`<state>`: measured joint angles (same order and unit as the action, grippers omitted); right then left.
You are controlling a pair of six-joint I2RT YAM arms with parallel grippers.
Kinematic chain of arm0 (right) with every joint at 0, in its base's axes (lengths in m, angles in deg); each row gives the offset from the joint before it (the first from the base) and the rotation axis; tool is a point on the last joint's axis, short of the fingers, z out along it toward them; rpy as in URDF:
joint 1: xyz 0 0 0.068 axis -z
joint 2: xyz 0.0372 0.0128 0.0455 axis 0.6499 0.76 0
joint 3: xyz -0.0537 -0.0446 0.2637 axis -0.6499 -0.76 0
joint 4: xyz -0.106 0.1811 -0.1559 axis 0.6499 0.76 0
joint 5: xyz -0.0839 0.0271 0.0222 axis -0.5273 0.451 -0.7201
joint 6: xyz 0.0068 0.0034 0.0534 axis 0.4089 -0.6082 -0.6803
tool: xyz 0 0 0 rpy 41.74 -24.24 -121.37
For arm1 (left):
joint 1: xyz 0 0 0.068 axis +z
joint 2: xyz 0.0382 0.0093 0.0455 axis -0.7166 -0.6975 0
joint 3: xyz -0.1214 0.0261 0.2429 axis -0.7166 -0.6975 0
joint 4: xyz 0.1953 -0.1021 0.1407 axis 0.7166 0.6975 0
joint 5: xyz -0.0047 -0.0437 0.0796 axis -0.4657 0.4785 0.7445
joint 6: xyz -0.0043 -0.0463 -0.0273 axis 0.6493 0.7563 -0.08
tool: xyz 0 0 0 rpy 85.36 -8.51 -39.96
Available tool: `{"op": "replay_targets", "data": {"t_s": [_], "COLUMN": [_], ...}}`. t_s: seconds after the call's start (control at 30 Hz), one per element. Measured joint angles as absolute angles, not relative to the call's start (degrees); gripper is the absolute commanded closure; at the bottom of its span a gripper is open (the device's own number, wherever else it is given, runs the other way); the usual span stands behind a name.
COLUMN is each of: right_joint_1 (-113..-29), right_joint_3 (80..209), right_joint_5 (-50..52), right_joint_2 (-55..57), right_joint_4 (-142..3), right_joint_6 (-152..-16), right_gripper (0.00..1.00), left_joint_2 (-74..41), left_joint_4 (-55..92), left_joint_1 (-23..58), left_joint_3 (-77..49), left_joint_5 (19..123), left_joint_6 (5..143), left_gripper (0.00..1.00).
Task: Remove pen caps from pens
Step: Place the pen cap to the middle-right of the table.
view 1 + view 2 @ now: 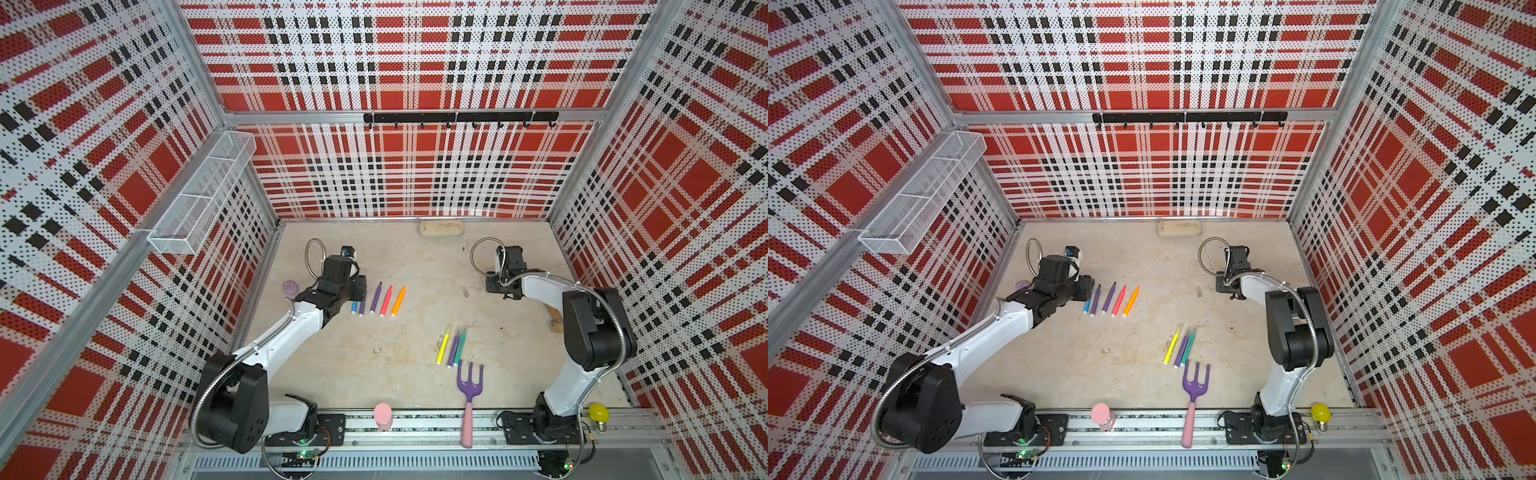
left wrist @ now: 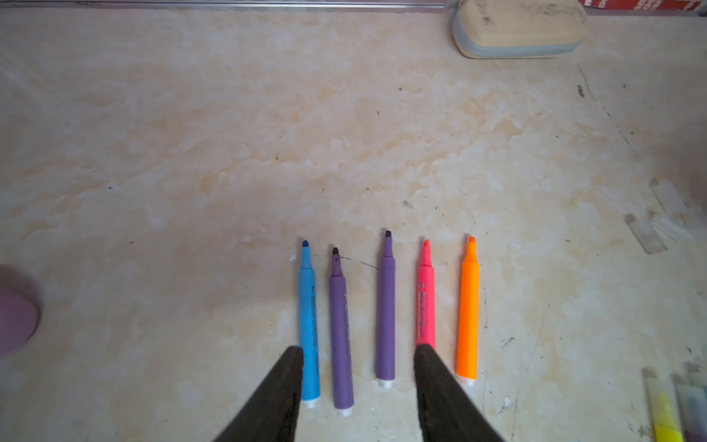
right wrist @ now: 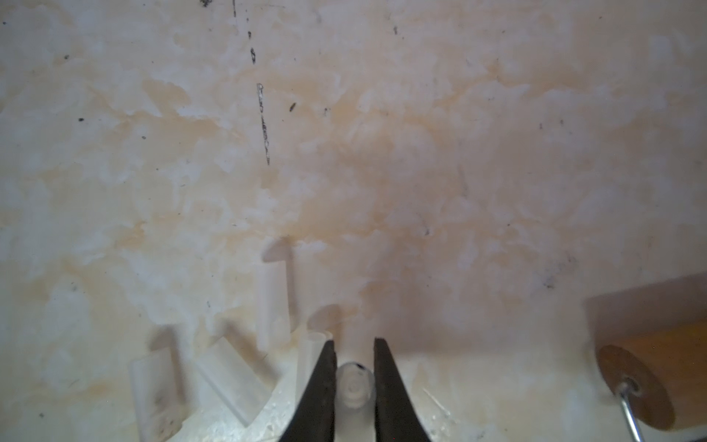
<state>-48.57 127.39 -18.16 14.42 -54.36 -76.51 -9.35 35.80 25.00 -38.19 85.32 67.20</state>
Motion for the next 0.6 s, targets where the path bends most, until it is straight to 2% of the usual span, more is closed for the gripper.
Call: {"op": "replay_targets", "data": {"t_s": [0.3, 0.6], "right_joint_1": [-48.55, -48.55], "right_joint_3": [127.42, 127.42], "right_joint_5": [-19.23, -18.75], "right_joint_2": [14.75, 16.19], "right_joint_4": [-54.01, -53.14], "right_joint_6": [-76.53, -76.64], "right_gripper": [0.95, 0.74], "left_joint_2": [-13.98, -23.43], "left_joint_4": [35.05, 36.04], "left_joint_1": [17.66, 4.19], "left_joint_3": [-37.38, -28.79], "left_joint_5": [79.83, 74.5], "left_joint_6": [64.12, 61.43], "left_gripper": [0.46, 0.47]}}
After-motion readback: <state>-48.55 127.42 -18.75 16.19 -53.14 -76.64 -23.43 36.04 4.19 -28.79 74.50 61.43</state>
